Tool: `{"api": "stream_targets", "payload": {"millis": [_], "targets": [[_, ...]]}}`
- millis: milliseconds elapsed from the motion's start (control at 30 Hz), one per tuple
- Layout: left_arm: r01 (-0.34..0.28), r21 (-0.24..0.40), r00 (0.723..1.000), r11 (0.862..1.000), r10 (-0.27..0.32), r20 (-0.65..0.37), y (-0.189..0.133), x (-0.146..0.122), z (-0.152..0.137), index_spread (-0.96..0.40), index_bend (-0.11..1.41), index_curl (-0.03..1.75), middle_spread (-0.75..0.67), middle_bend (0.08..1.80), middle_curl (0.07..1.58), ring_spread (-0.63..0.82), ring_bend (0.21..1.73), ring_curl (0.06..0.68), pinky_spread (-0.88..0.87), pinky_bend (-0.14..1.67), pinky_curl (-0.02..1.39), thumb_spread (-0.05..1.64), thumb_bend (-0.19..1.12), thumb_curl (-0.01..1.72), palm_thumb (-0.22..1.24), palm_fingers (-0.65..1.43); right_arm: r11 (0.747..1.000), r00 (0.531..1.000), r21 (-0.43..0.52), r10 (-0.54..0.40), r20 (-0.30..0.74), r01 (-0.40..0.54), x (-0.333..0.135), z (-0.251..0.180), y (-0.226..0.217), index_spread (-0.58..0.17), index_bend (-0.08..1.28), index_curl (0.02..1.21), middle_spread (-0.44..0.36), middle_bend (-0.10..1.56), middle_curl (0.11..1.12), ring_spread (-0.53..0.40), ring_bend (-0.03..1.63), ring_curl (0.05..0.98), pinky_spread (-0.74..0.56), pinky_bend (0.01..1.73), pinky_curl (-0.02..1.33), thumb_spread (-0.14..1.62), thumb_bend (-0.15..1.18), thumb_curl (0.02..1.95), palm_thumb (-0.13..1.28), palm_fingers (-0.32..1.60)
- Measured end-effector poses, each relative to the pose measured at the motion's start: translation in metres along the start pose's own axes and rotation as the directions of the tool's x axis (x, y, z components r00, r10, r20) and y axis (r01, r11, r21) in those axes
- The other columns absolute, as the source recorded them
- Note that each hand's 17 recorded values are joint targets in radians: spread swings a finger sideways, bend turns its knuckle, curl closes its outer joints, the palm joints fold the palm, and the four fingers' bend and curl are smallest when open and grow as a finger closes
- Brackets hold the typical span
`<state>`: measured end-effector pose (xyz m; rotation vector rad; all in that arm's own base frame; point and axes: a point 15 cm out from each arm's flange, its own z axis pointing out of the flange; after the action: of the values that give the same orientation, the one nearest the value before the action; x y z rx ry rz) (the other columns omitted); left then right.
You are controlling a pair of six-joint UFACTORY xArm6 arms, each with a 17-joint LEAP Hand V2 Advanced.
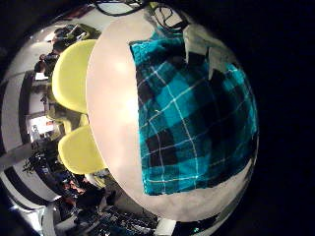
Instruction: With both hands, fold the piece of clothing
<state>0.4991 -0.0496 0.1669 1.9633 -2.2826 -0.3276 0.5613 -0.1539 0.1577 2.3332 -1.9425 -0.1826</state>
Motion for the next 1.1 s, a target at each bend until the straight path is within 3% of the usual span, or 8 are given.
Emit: {"api": "stream_targets", "payload": {"millis": [33,100,167,233,300,533,900,1100], "targets": [[-0.003,-0.002,1.000,1.000,0.003,0.000,0.001,0.000,0.001,-0.09,0.18,0.57,0.00,0.26,0.51,-0.05,0.77,0.338,-0.03,0.45,0.51,1.24,-0.01,0.30,0.52,0.24,1.000,1.000,-0.008,-0.007,-0.008,0.006,-0.001,0.002,0.000,-0.322,0.25,0.38,-0.268,0.58,0.43,-0.151,1.05,0.350,0.19,0.76,0.58,1.02,0.04,0.37,0.51,0.82],[-0.009,-0.006,1.000,1.000,0.009,-0.003,0.003,-0.001,0.003,-0.09,0.18,0.56,0.00,0.26,0.50,-0.05,0.77,0.334,-0.02,0.44,0.51,1.24,-0.01,0.29,0.52,0.24,1.000,1.000,-0.008,-0.005,-0.011,0.005,0.001,0.002,0.000,-0.354,0.27,0.36,-0.296,0.63,0.45,-0.192,1.06,0.331,0.02,0.77,0.53,1.03,0.06,0.39,0.59,1.06],[-0.009,-0.015,1.000,1.000,0.009,-0.003,0.005,-0.003,0.006,-0.08,0.18,0.55,0.00,0.25,0.50,-0.05,0.77,0.332,-0.02,0.44,0.50,1.24,-0.01,0.29,0.52,0.25,1.000,1.000,-0.002,0.000,-0.014,0.000,0.005,0.002,0.000,-0.380,0.43,0.47,-0.271,0.77,0.52,-0.204,1.09,0.391,-0.11,0.84,0.59,1.04,0.09,0.42,0.68,1.32],[-0.005,-0.023,1.000,1.000,0.005,-0.004,0.006,-0.005,0.010,-0.08,0.18,0.54,0.00,0.25,0.49,-0.04,0.75,0.327,0.00,0.41,0.49,1.25,-0.02,0.29,0.51,0.24,1.000,1.000,0.003,0.011,-0.015,-0.011,0.011,0.002,0.002,-0.384,0.59,0.55,-0.249,0.88,0.58,-0.212,1.13,0.427,-0.16,0.91,0.64,1.04,0.09,0.43,0.75,1.38],[0.012,-0.042,1.000,0.999,-0.013,-0.007,0.012,-0.015,0.019,-0.08,0.18,0.53,0.00,0.25,0.49,-0.03,0.75,0.323,0.00,0.39,0.49,1.25,-0.02,0.28,0.49,0.24,1.000,1.000,0.016,0.019,-0.020,-0.019,0.020,-0.001,0.003,-0.373,0.76,0.63,-0.225,1.01,0.64,-0.216,1.20,0.467,-0.17,1.00,0.69,1.06,0.13,0.47,0.86,1.33],[0.016,-0.074,0.999,0.997,-0.018,-0.027,0.047,-0.032,0.027,-0.08,0.18,0.51,0.00,0.24,0.48,-0.01,0.73,0.310,0.03,0.36,0.47,1.27,-0.02,0.27,0.45,0.26,0.996,0.996,0.035,0.087,-0.018,-0.087,0.061,-0.031,0.039,-0.336,1.00,0.77,-0.189,1.21,0.74,-0.221,1.36,0.563,-0.19,1.15,0.83,1.09,0.14,0.54,0.97,1.14],[-0.056,0.001,0.995,0.998,0.056,-0.079,0.085,0.009,0.009,-0.09,0.19,0.48,0.00,0.22,0.47,-0.01,0.71,0.294,0.05,0.34,0.45,1.27,-0.01,0.27,0.44,0.29,0.992,0.993,0.028,0.122,-0.003,-0.122,0.092,-0.060,0.089,-0.294,1.09,0.85,-0.169,1.29,0.80,-0.221,1.42,0.649,-0.18,1.18,0.99,1.13,0.09,0.62,1.00,1.03],[-0.061,0.036,0.995,0.998,0.064,-0.078,0.093,0.010,-0.012,-0.10,0.18,0.47,-0.01,0.22,0.46,-0.02,0.70,0.289,0.04,0.33,0.44,1.27,-0.01,0.28,0.44,0.31,0.993,0.993,0.036,0.116,-0.004,-0.116,0.084,-0.079,0.092,-0.285,1.10,0.87,-0.164,1.31,0.82,-0.223,1.42,0.677,-0.19,1.16,1.06,1.14,0.06,0.65,1.01,1.02]]}}
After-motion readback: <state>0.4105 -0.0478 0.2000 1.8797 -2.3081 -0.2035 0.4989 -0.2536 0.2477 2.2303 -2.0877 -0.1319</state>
